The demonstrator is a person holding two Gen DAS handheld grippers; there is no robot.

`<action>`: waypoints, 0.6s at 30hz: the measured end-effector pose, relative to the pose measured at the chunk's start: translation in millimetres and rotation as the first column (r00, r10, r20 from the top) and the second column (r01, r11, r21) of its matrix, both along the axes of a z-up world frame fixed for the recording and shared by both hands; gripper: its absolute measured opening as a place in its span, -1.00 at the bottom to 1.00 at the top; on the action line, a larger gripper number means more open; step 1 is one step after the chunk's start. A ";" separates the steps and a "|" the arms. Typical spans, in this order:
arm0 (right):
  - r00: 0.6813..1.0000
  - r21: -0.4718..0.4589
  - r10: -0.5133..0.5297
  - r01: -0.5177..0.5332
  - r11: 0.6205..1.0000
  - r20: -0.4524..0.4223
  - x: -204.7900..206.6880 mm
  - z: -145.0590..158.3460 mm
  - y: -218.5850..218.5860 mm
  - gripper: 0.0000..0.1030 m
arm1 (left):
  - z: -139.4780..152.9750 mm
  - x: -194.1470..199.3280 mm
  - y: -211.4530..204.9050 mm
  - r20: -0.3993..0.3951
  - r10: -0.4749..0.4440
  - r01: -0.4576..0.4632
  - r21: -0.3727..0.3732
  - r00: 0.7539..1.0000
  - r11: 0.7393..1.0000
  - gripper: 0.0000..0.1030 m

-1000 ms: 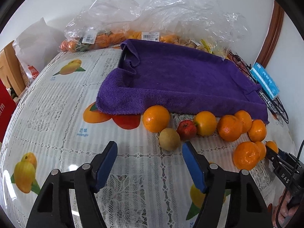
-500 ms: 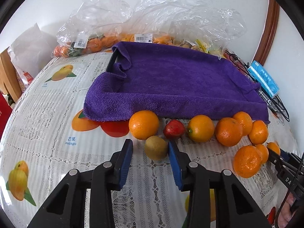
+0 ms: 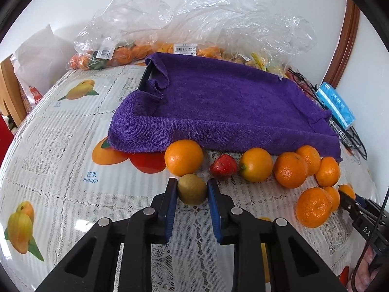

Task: Organize fruits
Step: 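Close the left tool on the kiwi while the right tool closes on the orange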

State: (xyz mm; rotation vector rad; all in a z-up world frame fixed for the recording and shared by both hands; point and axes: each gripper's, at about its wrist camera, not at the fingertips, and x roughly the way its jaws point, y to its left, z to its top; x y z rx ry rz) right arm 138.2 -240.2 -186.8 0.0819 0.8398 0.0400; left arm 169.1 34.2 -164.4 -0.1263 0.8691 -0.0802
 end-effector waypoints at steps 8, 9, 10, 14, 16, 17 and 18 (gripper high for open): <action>1.000 -0.015 -0.016 0.016 1.000 0.017 -9.4 9.4 -4.5 -0.38 | 4.9 -8.2 0.6 0.006 -0.011 0.011 -0.008 1.000 1.000 -0.54; 1.000 -0.012 -0.013 0.014 1.000 0.025 -10.4 13.8 -5.0 -0.38 | 6.2 -9.5 1.3 0.006 -0.010 0.010 -0.014 1.000 1.000 -0.54; 0.999 -0.011 -0.014 0.014 1.000 0.033 -11.2 17.1 -5.7 -0.38 | 7.7 -11.1 1.8 0.007 -0.010 0.010 -0.019 1.000 1.000 -0.54; 0.997 -0.025 -0.012 0.014 1.000 0.078 -10.6 34.8 -3.8 -0.38 | 20.2 -19.2 1.6 0.025 -0.009 0.009 -0.018 1.000 1.000 -0.54; 0.996 -0.023 -0.010 0.012 1.000 0.089 -8.1 42.9 -1.8 -0.38 | 29.2 -22.8 0.5 0.038 -0.014 0.015 -0.017 0.999 1.000 -0.54; 0.995 -0.023 -0.006 0.009 1.000 0.100 -6.6 48.0 0.5 -0.38 | 34.6 -24.7 0.3 0.048 -0.015 0.016 -0.018 0.999 1.000 -0.54; 0.993 -0.020 -0.001 0.003 1.000 0.115 -6.3 52.4 1.9 -0.38 | 40.1 -26.2 0.0 0.058 -0.016 0.017 -0.020 0.998 1.000 -0.54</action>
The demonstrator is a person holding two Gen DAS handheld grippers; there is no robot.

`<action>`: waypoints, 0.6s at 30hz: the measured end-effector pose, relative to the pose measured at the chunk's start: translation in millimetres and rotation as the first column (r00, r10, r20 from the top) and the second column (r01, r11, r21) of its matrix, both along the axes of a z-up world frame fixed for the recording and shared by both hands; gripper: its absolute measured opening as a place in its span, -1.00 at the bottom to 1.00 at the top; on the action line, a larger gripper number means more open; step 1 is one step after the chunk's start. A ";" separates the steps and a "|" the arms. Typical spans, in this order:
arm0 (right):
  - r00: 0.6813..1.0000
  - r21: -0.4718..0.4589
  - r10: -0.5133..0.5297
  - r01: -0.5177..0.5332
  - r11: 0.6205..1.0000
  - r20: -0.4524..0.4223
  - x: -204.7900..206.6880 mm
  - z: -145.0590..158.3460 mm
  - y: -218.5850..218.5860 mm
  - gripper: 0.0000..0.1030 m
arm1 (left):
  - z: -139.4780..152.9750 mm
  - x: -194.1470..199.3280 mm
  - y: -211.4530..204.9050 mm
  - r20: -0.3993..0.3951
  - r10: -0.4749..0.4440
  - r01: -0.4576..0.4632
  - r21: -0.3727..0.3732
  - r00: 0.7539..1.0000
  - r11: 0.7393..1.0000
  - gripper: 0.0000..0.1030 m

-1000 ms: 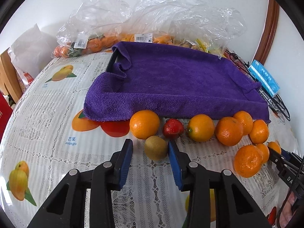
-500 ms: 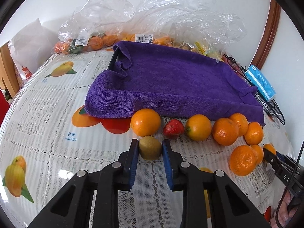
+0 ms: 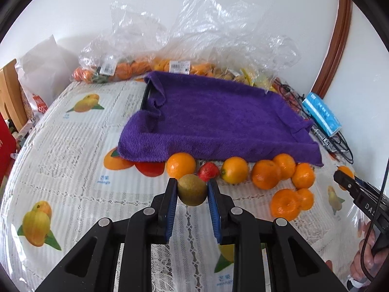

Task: Organize fruits
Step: 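Close the left tool on the kiwi while the right tool closes on the orange, then lift and carry the kiwi with the left tool while the right carries the orange onto the towel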

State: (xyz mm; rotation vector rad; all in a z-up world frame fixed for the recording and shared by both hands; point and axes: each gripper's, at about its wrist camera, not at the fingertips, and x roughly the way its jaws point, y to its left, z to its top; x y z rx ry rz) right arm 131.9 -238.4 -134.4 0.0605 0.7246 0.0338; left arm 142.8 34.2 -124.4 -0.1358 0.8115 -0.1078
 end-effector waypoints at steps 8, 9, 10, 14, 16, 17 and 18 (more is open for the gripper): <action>0.997 0.011 0.028 -0.029 1.000 0.075 19.2 32.3 16.5 -0.38 | 27.7 10.5 4.4 0.036 0.006 -0.006 -0.013 0.999 1.000 -0.54; 0.997 0.005 0.029 -0.029 1.000 0.077 23.3 35.2 18.8 -0.38 | 30.1 13.3 4.6 0.042 0.008 -0.008 -0.014 0.999 1.000 -0.54; 0.997 -0.008 0.025 -0.024 1.000 0.076 28.8 38.0 21.4 -0.38 | 32.4 17.2 5.5 0.047 0.012 -0.011 -0.013 0.999 1.000 -0.54; 0.997 -0.026 0.019 -0.017 1.000 0.081 48.1 45.9 27.9 -0.38 | 38.7 34.1 9.0 0.054 0.025 -0.024 -0.019 0.998 1.000 -0.54; 0.996 -0.016 0.021 -0.019 1.000 0.090 58.6 49.9 29.4 -0.38 | 40.5 42.1 9.7 0.056 0.028 -0.027 -0.020 0.998 0.999 -0.54; 0.995 -0.011 0.021 -0.020 1.000 0.093 62.8 50.9 30.4 -0.38 | 41.3 47.2 10.0 0.059 0.030 -0.029 -0.018 0.998 0.999 -0.54; 0.995 -0.004 0.021 -0.021 1.000 0.095 68.2 51.8 30.7 -0.38 | 41.8 52.1 10.0 0.061 0.032 -0.031 -0.017 0.998 0.999 -0.54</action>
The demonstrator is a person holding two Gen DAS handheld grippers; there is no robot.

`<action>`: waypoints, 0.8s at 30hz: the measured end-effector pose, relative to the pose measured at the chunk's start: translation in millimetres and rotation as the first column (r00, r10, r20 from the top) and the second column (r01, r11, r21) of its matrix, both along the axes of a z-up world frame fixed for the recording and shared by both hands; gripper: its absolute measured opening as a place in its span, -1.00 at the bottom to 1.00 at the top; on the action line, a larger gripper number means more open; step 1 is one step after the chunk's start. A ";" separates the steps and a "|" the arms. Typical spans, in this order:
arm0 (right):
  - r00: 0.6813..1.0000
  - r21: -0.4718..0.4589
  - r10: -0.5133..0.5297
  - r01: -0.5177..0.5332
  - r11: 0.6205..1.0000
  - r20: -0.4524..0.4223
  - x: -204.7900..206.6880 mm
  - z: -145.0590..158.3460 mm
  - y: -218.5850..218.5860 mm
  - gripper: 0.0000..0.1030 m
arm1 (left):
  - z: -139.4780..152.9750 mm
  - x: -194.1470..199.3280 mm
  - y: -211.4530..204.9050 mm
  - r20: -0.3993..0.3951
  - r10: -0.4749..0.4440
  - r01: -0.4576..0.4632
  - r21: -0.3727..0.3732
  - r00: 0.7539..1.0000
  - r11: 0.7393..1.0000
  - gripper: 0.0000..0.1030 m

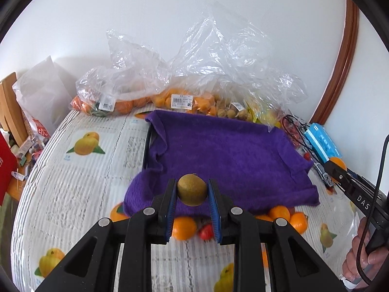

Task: Organize fruits
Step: 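Lift and carry the kiwi with the left tool while the right carries the orange onto the towel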

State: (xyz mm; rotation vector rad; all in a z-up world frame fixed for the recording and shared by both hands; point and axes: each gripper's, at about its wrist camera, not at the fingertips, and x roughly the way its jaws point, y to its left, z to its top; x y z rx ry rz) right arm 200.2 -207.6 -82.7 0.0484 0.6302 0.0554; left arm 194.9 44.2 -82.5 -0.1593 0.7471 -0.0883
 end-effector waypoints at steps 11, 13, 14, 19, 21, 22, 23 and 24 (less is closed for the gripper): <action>1.000 0.046 0.021 -0.022 0.999 0.018 54.8 11.0 4.0 -0.38 | -1.8 62.3 -2.1 -0.001 -0.004 0.004 -0.022 1.000 1.000 -0.54; 0.999 0.040 0.026 -0.028 0.999 0.031 60.7 10.2 5.7 -0.38 | -3.1 69.9 -3.2 0.000 -0.006 0.006 -0.018 1.000 1.000 -0.54; 0.999 0.037 0.029 -0.030 0.999 0.033 63.1 8.6 6.5 -0.38 | -5.0 73.9 -4.1 0.001 -0.008 0.008 -0.013 1.000 1.000 -0.54; 0.998 0.038 0.058 -0.058 0.998 0.000 76.9 -13.1 5.7 -0.38 | -18.9 86.6 -3.3 -0.011 -0.015 0.015 -0.007 1.000 1.000 -0.54; 0.998 0.037 0.051 -0.050 0.998 -0.025 81.8 -21.5 3.9 -0.38 | -24.9 88.3 -2.9 -0.011 -0.013 0.013 -0.003 1.000 1.000 -0.54; 0.998 0.037 0.049 -0.048 0.998 -0.031 83.0 -24.6 3.2 -0.38 | -27.5 88.8 -2.5 -0.014 -0.010 0.010 -0.007 1.000 1.000 -0.54; 0.998 0.038 0.048 -0.046 0.998 -0.035 83.9 -27.1 2.1 -0.38 | -30.6 89.3 -1.8 -0.018 -0.005 0.005 -0.012 1.000 1.000 -0.54; 0.998 0.040 0.045 -0.043 0.998 -0.041 85.0 -30.2 1.0 -0.38 | -33.4 89.0 -1.1 -0.020 -0.001 0.001 -0.019 1.000 1.000 -0.54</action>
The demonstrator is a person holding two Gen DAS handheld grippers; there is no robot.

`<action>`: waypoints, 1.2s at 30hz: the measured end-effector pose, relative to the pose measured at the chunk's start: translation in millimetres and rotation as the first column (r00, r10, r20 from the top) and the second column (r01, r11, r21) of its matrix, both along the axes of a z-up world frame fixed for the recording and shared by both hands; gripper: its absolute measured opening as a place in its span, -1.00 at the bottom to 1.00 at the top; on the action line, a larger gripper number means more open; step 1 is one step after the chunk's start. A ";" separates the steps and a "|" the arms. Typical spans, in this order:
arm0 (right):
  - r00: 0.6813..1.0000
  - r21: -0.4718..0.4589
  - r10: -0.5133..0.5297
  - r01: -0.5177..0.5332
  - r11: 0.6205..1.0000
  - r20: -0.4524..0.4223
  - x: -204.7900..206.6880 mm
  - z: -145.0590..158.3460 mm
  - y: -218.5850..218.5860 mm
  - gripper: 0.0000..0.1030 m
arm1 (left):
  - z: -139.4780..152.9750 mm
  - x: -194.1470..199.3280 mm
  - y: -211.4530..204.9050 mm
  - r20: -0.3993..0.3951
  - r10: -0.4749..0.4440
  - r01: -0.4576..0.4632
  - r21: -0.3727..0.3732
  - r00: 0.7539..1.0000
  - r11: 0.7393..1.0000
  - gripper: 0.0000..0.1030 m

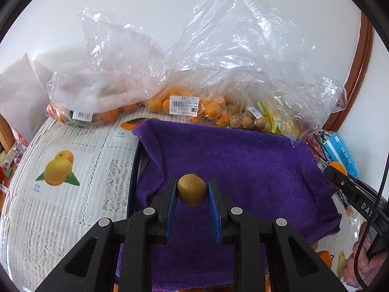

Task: Organize fruits
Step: 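Lift and carry the kiwi with the left tool while the right carries the orange onto the towel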

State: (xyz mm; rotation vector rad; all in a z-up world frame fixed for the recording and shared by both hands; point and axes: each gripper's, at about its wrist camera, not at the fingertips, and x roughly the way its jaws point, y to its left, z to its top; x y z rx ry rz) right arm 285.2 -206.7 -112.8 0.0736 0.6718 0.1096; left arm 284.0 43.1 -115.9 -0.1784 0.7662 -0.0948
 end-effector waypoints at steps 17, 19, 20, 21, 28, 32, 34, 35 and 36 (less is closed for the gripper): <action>0.998 -0.043 0.011 -0.014 0.999 -0.063 10.0 -30.4 4.1 -0.38 | -16.7 7.9 3.4 -0.053 0.020 -0.021 -0.010 0.998 1.000 -0.54; 0.997 -0.049 0.007 -0.011 0.999 -0.071 11.5 -33.8 4.3 -0.38 | -16.4 8.8 4.1 -0.058 0.026 -0.027 -0.014 0.998 1.000 -0.54; 0.997 -0.053 0.004 -0.008 0.999 -0.075 12.3 -35.7 4.1 -0.38 | -16.7 8.9 4.5 -0.060 0.026 -0.027 -0.017 0.998 0.999 -0.54; 0.997 -0.051 0.003 -0.007 0.999 -0.080 12.7 -36.8 3.4 -0.38 | -17.1 9.3 4.7 -0.064 0.026 -0.027 -0.019 0.998 0.999 -0.54; 0.993 -0.053 -0.008 0.002 0.999 -0.116 17.5 -41.7 -0.1 -0.38 | -19.8 10.4 0.7 -0.077 0.021 -0.021 -0.004 0.997 1.000 -0.54; 0.991 -0.057 -0.011 0.003 0.998 -0.133 19.1 -42.6 -0.3 -0.38 | -21.7 10.7 -1.2 -0.086 0.014 -0.014 0.001 0.996 1.000 -0.54; 0.989 -0.060 -0.006 -0.003 0.998 -0.151 20.8 -44.3 -0.1 -0.38 | -21.9 10.7 -1.5 -0.084 0.014 -0.014 0.002 0.996 1.000 -0.54; 0.988 -0.055 -0.004 -0.005 0.998 -0.156 21.1 -45.1 -0.5 -0.38 | -22.7 11.2 -1.6 -0.087 0.015 -0.015 0.001 0.996 1.000 -0.54; 0.987 -0.053 -0.007 -0.002 0.999 -0.163 21.7 -46.1 -1.0 -0.38 | -23.0 11.3 -1.9 -0.092 0.014 -0.014 -0.001 0.996 1.000 -0.54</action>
